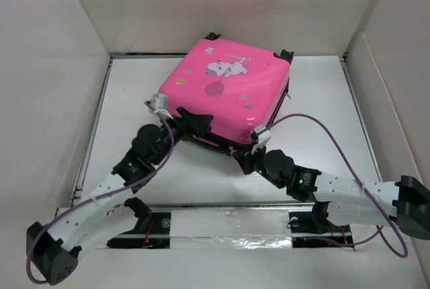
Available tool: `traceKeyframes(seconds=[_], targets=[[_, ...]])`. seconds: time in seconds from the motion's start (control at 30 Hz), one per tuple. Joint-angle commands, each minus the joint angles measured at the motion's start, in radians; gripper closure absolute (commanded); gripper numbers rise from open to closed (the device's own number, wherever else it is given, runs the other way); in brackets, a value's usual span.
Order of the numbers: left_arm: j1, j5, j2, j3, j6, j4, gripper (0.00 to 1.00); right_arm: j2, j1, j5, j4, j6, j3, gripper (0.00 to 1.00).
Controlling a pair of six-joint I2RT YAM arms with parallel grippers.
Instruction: Pack the luggage
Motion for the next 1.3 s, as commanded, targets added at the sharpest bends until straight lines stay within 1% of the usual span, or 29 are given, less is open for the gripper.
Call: traceKeyframes(seconds=[0.0,0.03,0.07,0.1,0.13,0.17,0.2,0.27,0.3,0.33,0.37,0.43,0.5,0.57,0.63,0.77,0.8,0.87,0.9,0.93,1.0,1.03,1.1,1.17,1.23,1.27], targets=[[0.131,-0.084,0.032,0.160,0.061,-0.158,0.31,-0.028,0.038,-0.138,0.112,0.028,-0.012,1.00],[0.186,-0.058,0.061,0.215,0.063,-0.180,0.32,-0.030,0.038,-0.144,0.113,0.026,-0.018,1.00],[0.250,0.033,0.095,0.234,0.063,-0.180,0.34,-0.033,0.038,-0.143,0.115,0.020,-0.020,1.00],[0.392,0.098,0.154,0.252,0.040,-0.182,0.37,-0.038,0.038,-0.143,0.115,0.016,-0.021,1.00],[0.467,0.161,0.176,0.273,0.024,-0.171,0.38,-0.039,0.038,-0.141,0.110,0.013,-0.026,1.00],[0.533,0.257,0.198,0.277,0.008,-0.157,0.39,-0.041,0.038,-0.140,0.107,0.005,-0.029,1.00],[0.630,0.269,0.225,0.280,-0.003,-0.143,0.41,-0.044,0.038,-0.138,0.106,0.005,-0.032,1.00],[0.718,0.258,0.263,0.307,-0.005,-0.158,0.41,-0.055,0.038,-0.141,0.093,0.000,-0.038,1.00],[0.755,0.257,0.311,0.321,0.003,-0.171,0.41,-0.061,0.038,-0.143,0.086,-0.001,-0.041,1.00],[0.794,0.214,0.332,0.333,0.012,-0.189,0.41,-0.077,0.038,-0.137,0.067,-0.003,-0.046,1.00],[0.814,0.209,0.360,0.330,0.012,-0.189,0.42,-0.088,0.038,-0.128,0.060,-0.004,-0.050,1.00],[0.841,0.234,0.446,0.312,0.000,-0.160,0.49,-0.114,0.038,-0.103,0.026,-0.003,-0.061,1.00],[0.842,0.293,0.519,0.295,-0.031,-0.136,0.55,-0.166,0.038,-0.092,0.004,-0.001,-0.080,1.00],[0.829,0.327,0.543,0.245,-0.068,-0.065,0.56,-0.200,0.038,-0.083,-0.009,0.003,-0.095,1.00],[0.819,0.332,0.558,0.185,-0.117,0.011,0.59,-0.237,0.038,-0.078,-0.017,0.003,-0.115,1.00],[0.750,0.312,0.596,0.139,-0.148,0.074,0.64,-0.239,0.038,-0.095,-0.043,-0.001,-0.103,1.00],[0.716,0.315,0.610,0.125,-0.157,0.090,0.72,-0.222,0.038,-0.100,-0.045,-0.001,-0.097,1.00],[0.662,0.301,0.615,0.082,-0.166,0.150,0.78,-0.207,0.038,-0.114,-0.049,-0.001,-0.078,1.00],[0.627,0.283,0.612,0.073,-0.163,0.153,0.86,-0.197,0.038,-0.115,-0.046,-0.001,-0.075,1.00],[0.555,0.262,0.607,0.053,-0.160,0.159,0.90,-0.176,0.038,-0.118,-0.031,0.000,-0.072,1.00],[0.492,0.220,0.574,0.016,-0.167,0.189,0.96,-0.147,0.038,-0.127,-0.013,0.005,-0.063,1.00],[0.436,0.211,0.561,-0.022,-0.174,0.223,0.97,-0.113,0.038,-0.143,0.018,0.008,-0.061,1.00],[0.385,0.192,0.520,-0.051,-0.183,0.242,1.00,-0.070,0.049,-0.157,0.052,0.012,-0.044,1.00],[0.313,0.173,0.492,-0.082,-0.180,0.246,1.00,0.006,0.058,-0.166,0.087,0.005,-0.018,1.00],[0.262,0.159,0.443,-0.111,-0.181,0.245,1.00,0.062,0.068,-0.178,0.104,-0.004,0.043,1.00],[0.207,0.140,0.425,-0.121,-0.183,0.242,1.00,0.091,0.077,-0.198,0.121,-0.018,0.069,1.00]])
